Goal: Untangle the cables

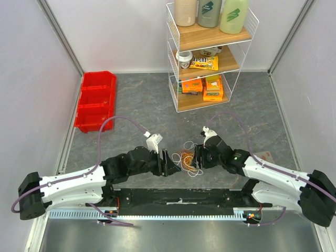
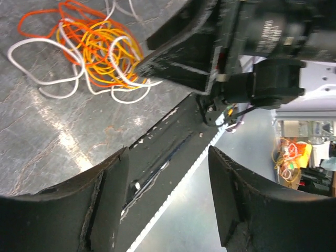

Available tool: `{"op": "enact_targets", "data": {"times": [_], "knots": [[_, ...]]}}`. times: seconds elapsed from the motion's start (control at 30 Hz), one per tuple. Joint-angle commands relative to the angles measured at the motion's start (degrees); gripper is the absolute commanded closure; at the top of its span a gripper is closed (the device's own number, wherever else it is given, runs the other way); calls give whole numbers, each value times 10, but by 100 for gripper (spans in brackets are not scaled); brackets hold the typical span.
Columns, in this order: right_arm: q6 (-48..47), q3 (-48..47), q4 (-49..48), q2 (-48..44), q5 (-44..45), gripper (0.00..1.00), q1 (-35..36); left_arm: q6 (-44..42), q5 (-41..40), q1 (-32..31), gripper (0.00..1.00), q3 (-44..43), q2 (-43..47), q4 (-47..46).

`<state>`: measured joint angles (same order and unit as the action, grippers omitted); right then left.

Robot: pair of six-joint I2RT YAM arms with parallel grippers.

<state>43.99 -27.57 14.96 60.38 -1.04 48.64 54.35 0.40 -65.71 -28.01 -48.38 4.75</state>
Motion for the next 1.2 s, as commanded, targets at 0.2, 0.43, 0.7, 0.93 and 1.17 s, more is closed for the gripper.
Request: {"op": "enact_targets", "data": {"times": [0.2,0.43,0.7,0.93,1.17], "knots": [[-23,5,45,-79,61,46,2,-25,-61,13,33,-64,-117,31],[-21,0,13,-103,12,38,1,-6,61,131,47,-54,-189,-38],[-19,22,-84,-12,-52,27,1,81,150,197,56,60,-204,-244],[-14,18,-144,58,-29,32,1,-21,3,92,65,-37,-257,-51],[-5,13,-178,126,61,44,1,-53,-72,66,60,-79,-324,4]]}}
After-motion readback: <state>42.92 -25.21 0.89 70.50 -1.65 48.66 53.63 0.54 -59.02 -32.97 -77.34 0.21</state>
